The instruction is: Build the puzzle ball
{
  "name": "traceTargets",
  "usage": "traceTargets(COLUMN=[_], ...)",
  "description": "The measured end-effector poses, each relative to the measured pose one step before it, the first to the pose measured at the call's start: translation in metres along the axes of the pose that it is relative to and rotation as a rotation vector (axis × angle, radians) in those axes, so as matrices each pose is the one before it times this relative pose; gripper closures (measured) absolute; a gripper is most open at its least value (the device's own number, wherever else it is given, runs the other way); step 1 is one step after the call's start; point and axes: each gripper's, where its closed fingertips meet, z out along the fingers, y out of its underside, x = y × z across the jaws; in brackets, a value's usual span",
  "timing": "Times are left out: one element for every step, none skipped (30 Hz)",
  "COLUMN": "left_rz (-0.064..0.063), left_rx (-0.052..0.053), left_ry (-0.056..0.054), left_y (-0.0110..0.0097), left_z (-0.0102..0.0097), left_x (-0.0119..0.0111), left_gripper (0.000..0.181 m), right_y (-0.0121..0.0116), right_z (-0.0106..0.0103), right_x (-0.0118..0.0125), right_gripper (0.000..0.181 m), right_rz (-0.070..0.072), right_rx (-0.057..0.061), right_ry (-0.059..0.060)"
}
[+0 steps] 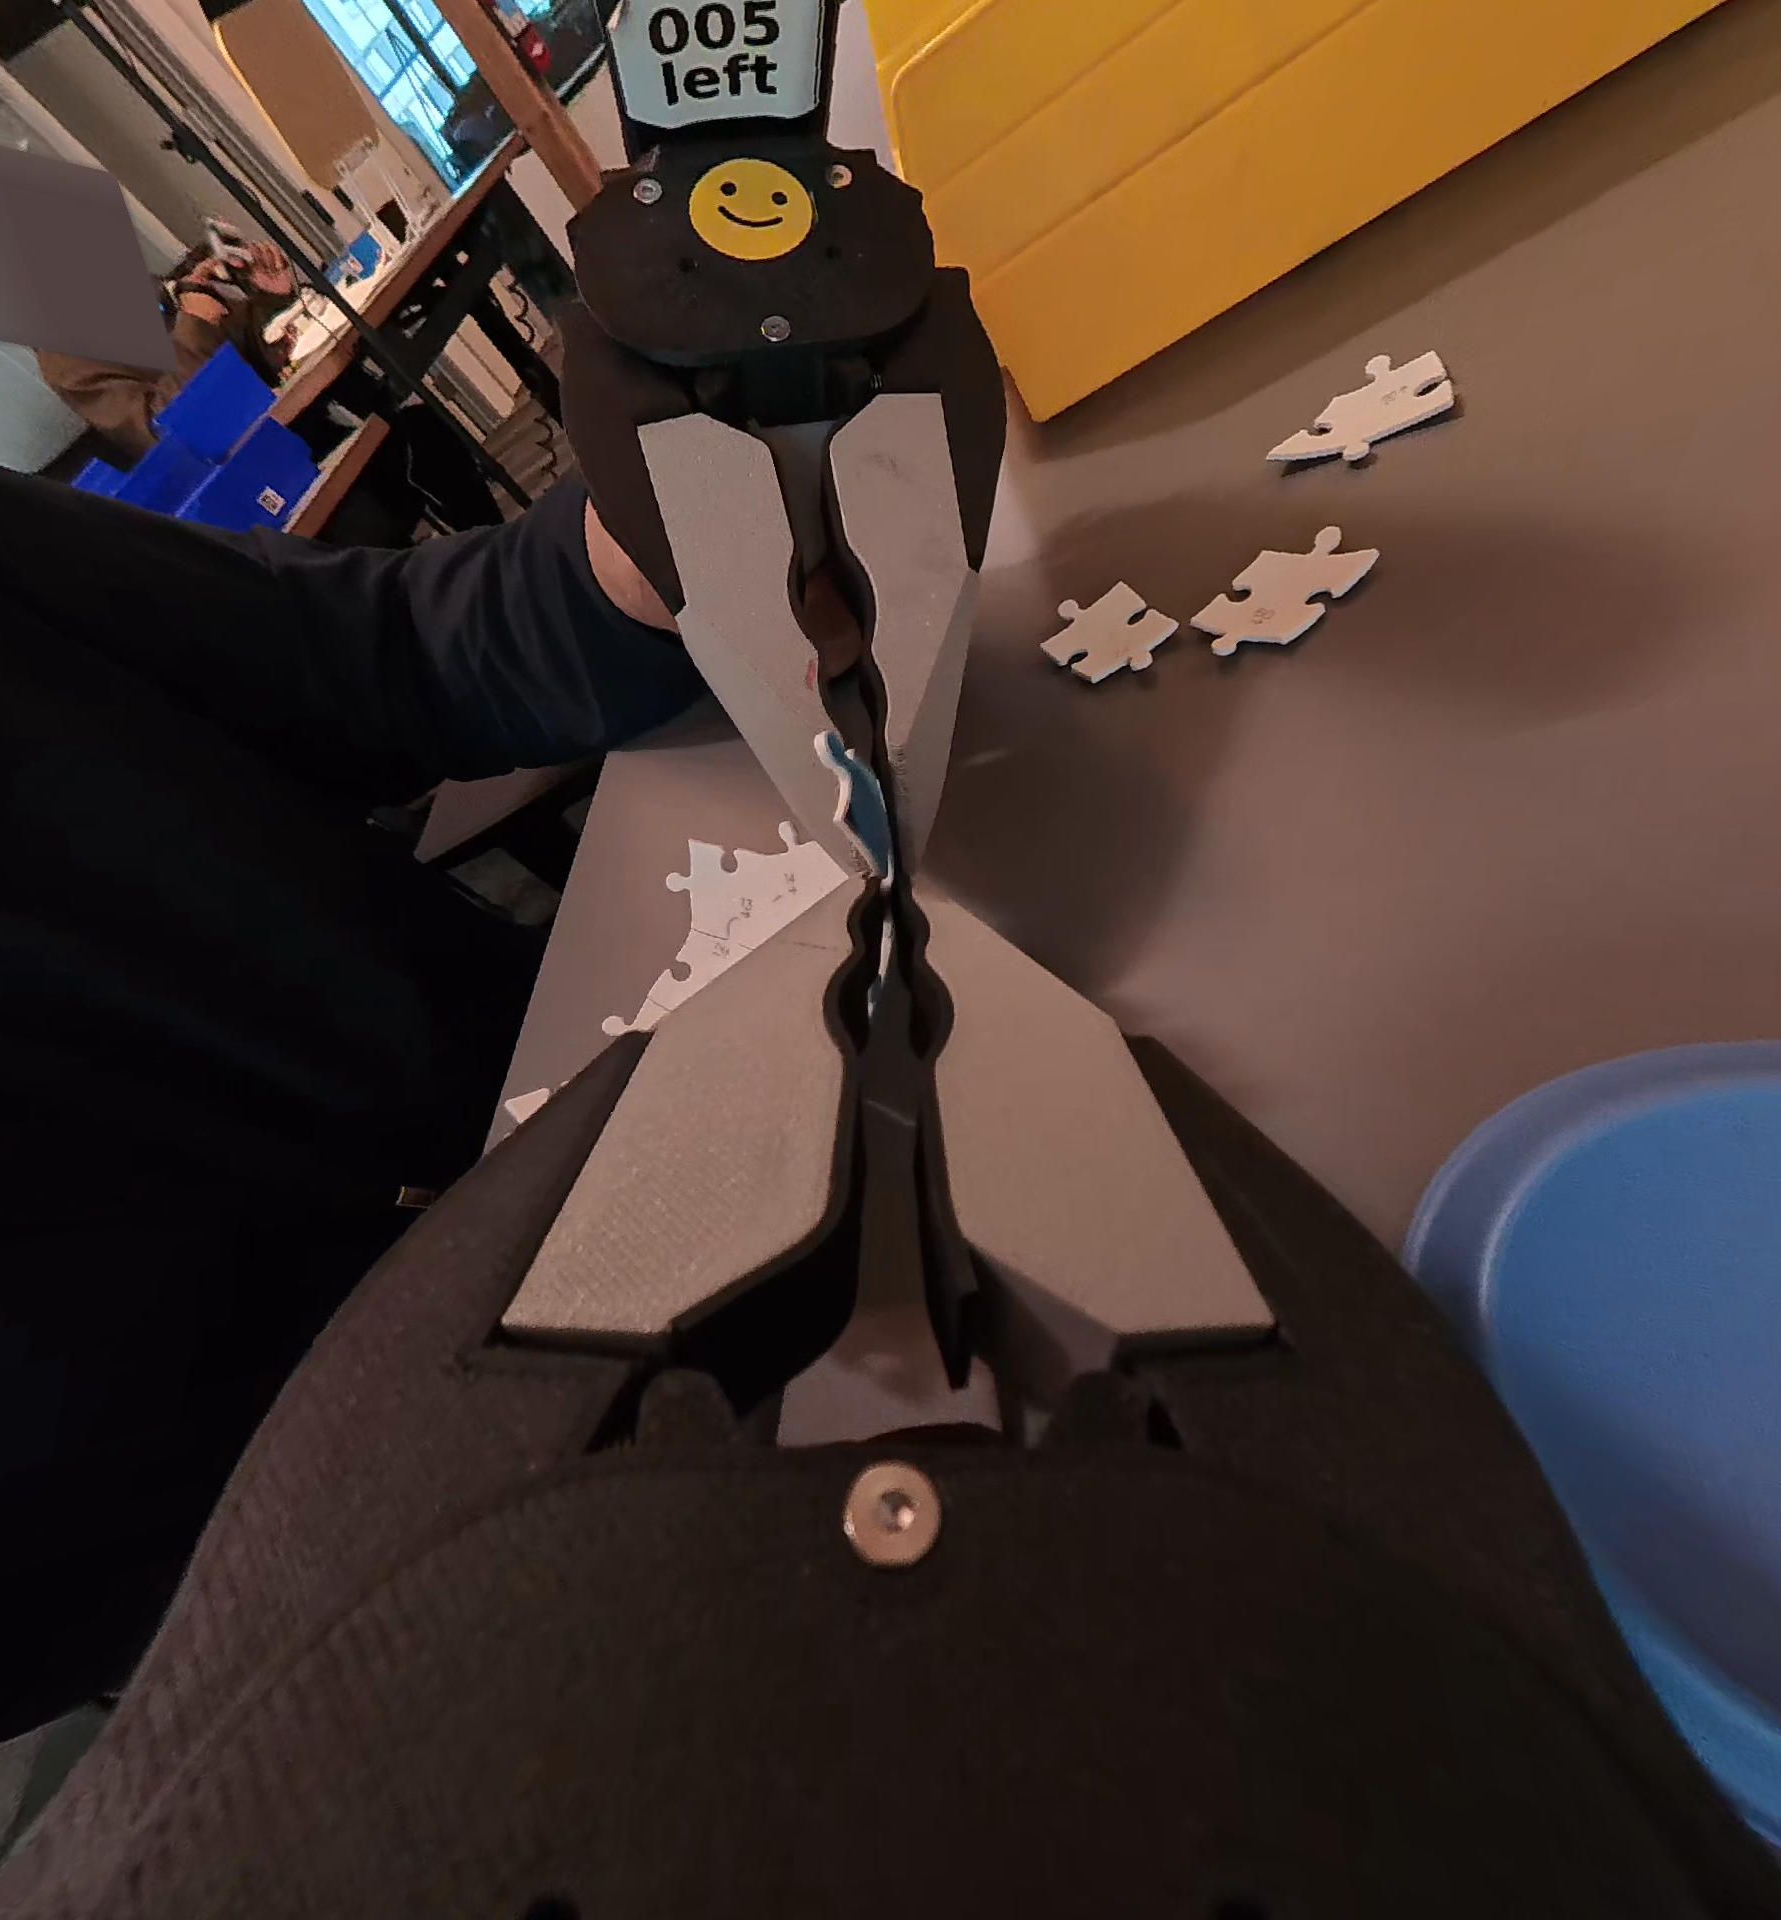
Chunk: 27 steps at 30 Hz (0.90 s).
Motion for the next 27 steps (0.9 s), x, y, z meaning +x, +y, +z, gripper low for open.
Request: traceTargets(left_rz=[0.0014, 0.0012, -0.0014, -0.0006, 0.0014, -0.0002, -0.0011, -0.0008, -0.0008, 0.0004, 0.0024, 0.0019, -0.0004, -0.0027, -0.0033, -0.0014, 0.0005, -0.0019, -0.0034, -0.0029, -0.0049, -0.0039, -0.0016, -0.005, -0.009, -0.0086, -0.0048], left_rx=[0.003, 0.001, -0.001, 0.0024, 0.0018, -0.0002, 0.0003, 0.0012, 0.0008, -0.0017, -0.0072, -0.0088, -0.0028, 0.0007, 0.0016, 0.0011, -0.0013, 0.0016, 0.0032, 0.0023, 0.0037, 0.0047, 0.002, 0.0006, -0.0005, -0.0014, 0.0001], left_ry=[-0.001, -0.0008, 0.0013, -0.0007, -0.0002, 0.0009, 0.0003, 0.0013, 0.0022, -0.0027, -0.0067, -0.0044, -0.0028, 0.001, 0.0018, -0.0007, 0.0024, 0.0031, 0.0007, 0.0025, 0.0058, -0.0016, -0.005, -0.0002, 0.0, -0.0049, -0.0092], left_y=[-0.00039, -0.0003, 0.00004, -0.00039, -0.00027, 0.00003, -0.00009, -0.00021, -0.00003, 0.00029, 0.00101, 0.00144, 0.00052, 0.00005, -0.00018, -0.00017, 0.00019, 0.00002, -0.00042, -0.00036, -0.00067, -0.00061, -0.00015, 0.0002, 0.00046, 0.00044, 0.00001], left_z=[-0.00014, -0.00017, -0.00001, -0.00028, -0.00027, -0.00002, -0.00003, -0.00021, -0.00015, 0.00009, 0.00044, 0.00062, 0.00038, 0.00016, -0.00003, -0.00006, -0.00001, 0.00024, 0.0, -0.00003, -0.0002, -0.00032, -0.00032, -0.00024, 0.00004, 0.00013, -0.00007], left_x=[0.00013, -0.00003, -0.00003, -0.00011, 0.00013, 0.00014, -0.00001, 0.00013, 0.00033, -0.00034, -0.00091, -0.00058, -0.00048, -0.00018, -0.00021, -0.00035, 0.00018, 0.00026, -0.00023, -0.00009, 0.00034, -0.00062, -0.00096, -0.00068, -0.0009, -0.00169, -0.00176], left_gripper=[0.181, 0.181, 0.181, 0.181, 0.181, 0.181, 0.181, 0.181, 0.181, 0.181, 0.181, 0.181, 0.181, 0.181, 0.181, 0.181, 0.181, 0.181, 0.181, 0.181, 0.181, 0.181, 0.181, 0.181, 0.181, 0.181, 0.181], right_y=[-0.0004, -0.00041, -0.00026, -0.00042, -0.00045, -0.00029, -0.00024, -0.00033, 0.00003, 0.00051, 0.00124, 0.00127, 0.00064, 0.00012, -0.00023, -0.00029, 0.00002, -0.00014, -0.00048, -0.00047, -0.00069, -0.001, -0.00128, -0.00153, -0.00205, -0.00272, -0.0028], right_z=[-0.00023, -0.00008, 0.0, -0.00003, 0.00009, 0.00019, 0.00017, 0.00006, 0.0, 0.00019, 0.00046, 0.00051, 0.00025, -0.00004, -0.00004, 0.00006, 0.00015, -0.00014, -0.00034, -0.00027, -0.00044, -0.00065, -0.00118, -0.00169, -0.00261, -0.00331, -0.00388], right_x=[-0.0001, -0.00001, -0.00047, -0.00053, -0.00042, 0.00014, 0.00053, 0.00014, -0.00029, 0.0004, 0.00067, 0.00065, 0.00046, 0.00024, 0.00019, 0.00031, -0.00026, -0.00005, 0.00027, -0.00025, -0.00053, 0.00025, 0.00057, 0.00031, 0.00083, 0.00162, 0.00192], right_gripper=[0.181, 0.181, 0.181, 0.181, 0.181, 0.181, 0.181, 0.181, 0.181, 0.181, 0.181, 0.181, 0.181, 0.181, 0.181, 0.181, 0.181, 0.181, 0.181, 0.181, 0.181, 0.181, 0.18, 0.18, 0.179, 0.176, 0.172], right_rz=[0.0058, 0.0073, 0.0069, 0.0065, 0.0055, 0.0029, -0.0011, -0.0054, -0.0103, -0.0131, -0.0132, -0.0093, 0.0007, 0.0104, 0.0104, 0.0042, 0.0, 0.0001, 0.001, 0.0032, 0.0069, 0.0093, 0.0068, 0.0008, -0.0042, -0.0061, -0.0076], right_rx=[0.0032, 0.0029, 0.0011, 0.003, 0.0026, 0.0008, 0.001, 0.001, -0.0006, -0.0038, -0.0086, -0.0089, -0.0034, 0.0014, 0.0024, 0.0012, -0.0008, 0.0001, 0.0022, 0.0028, 0.0041, 0.0072, 0.0089, 0.0087, 0.0102, 0.0122, 0.011], right_ry=[-0.0038, -0.0049, -0.0083, -0.0085, -0.007, -0.0015, 0.0039, 0.0044, 0.0046, 0.0122, 0.0169, 0.0139, 0.0054, -0.0036, -0.005, -0.0015, -0.0018, -0.0011, 0.0007, -0.0049, -0.011, -0.006, -0.0026, -0.0016, 0.0056, 0.0151, 0.0214])
